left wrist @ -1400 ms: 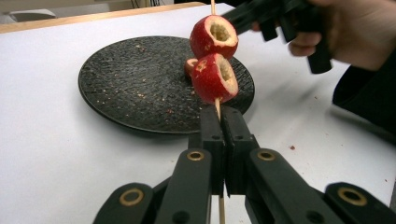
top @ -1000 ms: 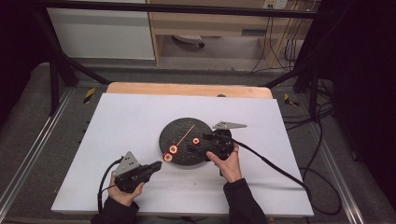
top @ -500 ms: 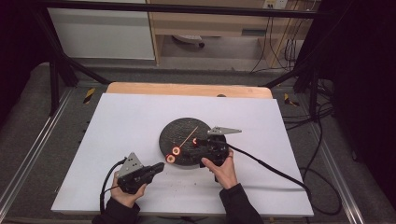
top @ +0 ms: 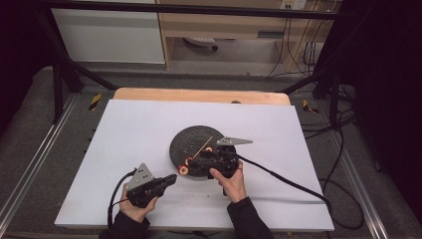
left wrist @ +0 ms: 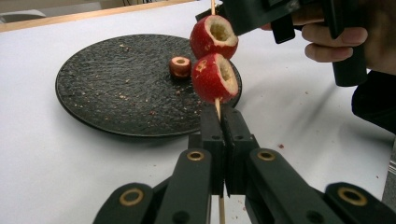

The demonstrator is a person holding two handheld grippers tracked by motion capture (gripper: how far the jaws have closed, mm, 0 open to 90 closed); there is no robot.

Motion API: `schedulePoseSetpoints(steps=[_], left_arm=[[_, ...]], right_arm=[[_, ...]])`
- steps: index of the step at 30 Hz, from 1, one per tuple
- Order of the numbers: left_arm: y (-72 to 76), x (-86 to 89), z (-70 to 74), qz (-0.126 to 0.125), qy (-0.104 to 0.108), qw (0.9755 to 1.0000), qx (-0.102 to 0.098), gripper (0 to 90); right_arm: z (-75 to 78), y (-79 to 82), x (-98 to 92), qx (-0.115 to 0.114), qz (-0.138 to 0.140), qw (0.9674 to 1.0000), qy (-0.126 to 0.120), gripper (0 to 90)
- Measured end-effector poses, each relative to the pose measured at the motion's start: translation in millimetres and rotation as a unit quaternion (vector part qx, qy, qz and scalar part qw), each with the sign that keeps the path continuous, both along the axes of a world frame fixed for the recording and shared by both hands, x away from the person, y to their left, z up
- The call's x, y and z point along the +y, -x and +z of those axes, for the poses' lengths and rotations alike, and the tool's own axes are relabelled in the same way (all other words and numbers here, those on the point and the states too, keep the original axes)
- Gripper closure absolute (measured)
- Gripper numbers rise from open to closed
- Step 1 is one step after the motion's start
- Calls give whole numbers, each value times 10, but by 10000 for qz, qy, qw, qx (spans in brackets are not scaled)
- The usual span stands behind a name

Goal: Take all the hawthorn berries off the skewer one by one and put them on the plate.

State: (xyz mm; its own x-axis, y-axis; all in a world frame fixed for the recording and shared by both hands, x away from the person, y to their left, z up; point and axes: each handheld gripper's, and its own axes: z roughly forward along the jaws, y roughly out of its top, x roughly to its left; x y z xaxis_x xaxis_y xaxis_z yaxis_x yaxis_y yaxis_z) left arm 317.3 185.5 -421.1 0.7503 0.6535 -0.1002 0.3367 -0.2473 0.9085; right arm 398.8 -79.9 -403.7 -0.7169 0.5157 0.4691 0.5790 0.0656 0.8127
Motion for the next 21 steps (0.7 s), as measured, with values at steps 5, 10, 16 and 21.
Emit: schedulePoseSetpoints(steps=[5,10,16,21], left_arm=[[5,-7,1,-11,-9,10000,-4,884],[9,-11,3,-14,-3,10000,-21,884],[9,-15,2,-23,5,10000,-15,884],[9,-15,1,-26,0,10000,-15,884]], right_arm=[[-27,-2,14,63,73,9999,-33,406],[-46,-5,26,187,193,9996,-133,491],[-57,-5,31,321,344,9987,-211,592],[-61,-9,33,390,409,9981,-254,630]])
